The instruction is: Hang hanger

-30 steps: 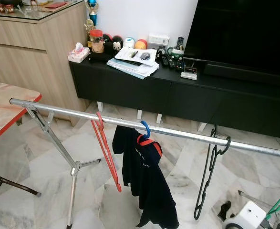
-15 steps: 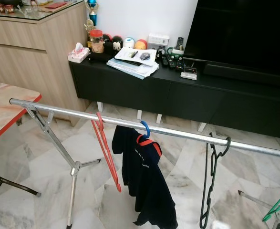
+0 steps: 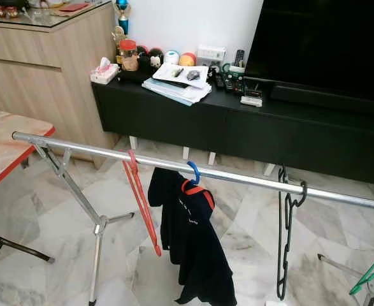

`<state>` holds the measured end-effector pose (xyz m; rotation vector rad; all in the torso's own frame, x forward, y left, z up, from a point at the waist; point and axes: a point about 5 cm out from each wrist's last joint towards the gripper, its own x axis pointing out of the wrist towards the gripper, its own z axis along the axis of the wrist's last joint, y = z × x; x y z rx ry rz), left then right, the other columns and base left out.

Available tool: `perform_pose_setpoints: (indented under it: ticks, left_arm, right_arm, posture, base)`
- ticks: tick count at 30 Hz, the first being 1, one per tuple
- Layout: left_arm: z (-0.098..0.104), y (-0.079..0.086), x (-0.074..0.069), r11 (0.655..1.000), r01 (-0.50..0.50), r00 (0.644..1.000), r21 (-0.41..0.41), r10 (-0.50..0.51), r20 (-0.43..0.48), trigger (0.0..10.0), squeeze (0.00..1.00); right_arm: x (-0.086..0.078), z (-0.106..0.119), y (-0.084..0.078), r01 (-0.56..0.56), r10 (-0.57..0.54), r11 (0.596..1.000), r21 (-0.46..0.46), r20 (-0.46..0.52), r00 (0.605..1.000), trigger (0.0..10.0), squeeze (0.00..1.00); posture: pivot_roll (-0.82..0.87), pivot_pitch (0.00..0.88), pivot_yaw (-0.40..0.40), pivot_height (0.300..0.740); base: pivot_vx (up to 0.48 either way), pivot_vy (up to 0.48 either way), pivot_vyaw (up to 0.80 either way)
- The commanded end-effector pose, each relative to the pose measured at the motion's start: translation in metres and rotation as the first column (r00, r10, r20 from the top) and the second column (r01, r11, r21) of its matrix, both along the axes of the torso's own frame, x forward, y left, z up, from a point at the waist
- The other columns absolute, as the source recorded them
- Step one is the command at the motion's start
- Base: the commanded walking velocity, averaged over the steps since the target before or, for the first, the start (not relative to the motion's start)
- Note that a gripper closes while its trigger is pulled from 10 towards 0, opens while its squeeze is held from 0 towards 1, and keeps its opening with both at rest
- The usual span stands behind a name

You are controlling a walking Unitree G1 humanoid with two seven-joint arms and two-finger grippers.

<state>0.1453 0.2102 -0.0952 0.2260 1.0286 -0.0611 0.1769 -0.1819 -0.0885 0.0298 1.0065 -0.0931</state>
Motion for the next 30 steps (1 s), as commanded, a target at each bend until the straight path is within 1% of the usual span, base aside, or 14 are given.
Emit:
perform_pose_setpoints:
  ticks: [1, 6, 8, 15, 19, 25, 30]
  left_arm:
    - [-0.0079, -0.0132, -0.0148, 0.999, 0.03, 0.998, -0.026, -0.032, -0.063, 10.0, 0.0]
    - [-0.0081, -0.0135, -0.0154, 0.999, 0.03, 0.997, -0.028, -0.032, -0.065, 10.0, 0.0]
    - [-0.0082, -0.0136, -0.0155, 0.999, 0.029, 0.997, -0.028, -0.031, -0.065, 10.0, 0.0]
    - [-0.0085, -0.0143, -0.0164, 0.999, 0.032, 0.997, -0.029, -0.034, -0.066, 10.0, 0.0]
    - [-0.0087, -0.0146, -0.0168, 0.999, 0.035, 0.997, -0.03, -0.037, -0.067, 10.0, 0.0]
    - [-0.0086, -0.0139, -0.0169, 0.999, 0.036, 0.997, -0.031, -0.038, -0.068, 10.0, 0.0]
    - [-0.0083, -0.013, -0.0163, 0.999, 0.034, 0.997, -0.029, -0.036, -0.066, 10.0, 0.0]
  right_arm:
    - [-0.0084, -0.0035, -0.0014, -0.004, 0.004, 1.0, 0.002, -0.02, 1.0, 10.0, 0.0]
    - [-0.0152, -0.0065, 0.0015, -0.03, 0.03, 1.0, 0.01, -0.036, 0.999, 10.0, 0.0]
    - [-0.0147, -0.0063, 0.0014, -0.033, 0.033, 0.999, 0.011, -0.034, 0.999, 10.0, 0.0]
    - [-0.0112, -0.0047, 0.0012, -0.035, 0.035, 0.999, 0.012, -0.021, 0.999, 10.0, 0.0]
    - [-0.0106, -0.0045, 0.0018, -0.071, 0.071, 0.997, -0.003, -0.022, 0.997, 10.0, 0.0]
    - [-0.0102, -0.0044, 0.0037, -0.062, 0.062, 0.998, 0.01, -0.013, 0.998, 10.0, 0.0]
    - [-0.0099, -0.0044, 0.0049, -0.07, 0.07, 0.997, 0.014, -0.012, 0.997, 10.0, 0.0]
  posture:
    - [-0.03, 0.089, -0.061, 0.74]
    - [-0.03, 0.083, -0.062, 0.74]
    - [-0.03, 0.082, -0.062, 0.74]
    - [-0.03, 0.075, -0.062, 0.74]
    - [-0.04, 0.073, -0.061, 0.74]
    - [-0.04, 0.078, -0.058, 0.74]
    - [-0.04, 0.083, -0.055, 0.74]
  base:
    - [0.0, -0.259, -0.64]
    - [0.0, -0.259, -0.69]
    - [0.0, -0.259, -0.41]
    - [0.0, -0.258, 0.0]
    - [0.0, -0.258, 0.0]
    - [0.0, -0.26, 0.0]
    - [0.0, -0.256, -0.62]
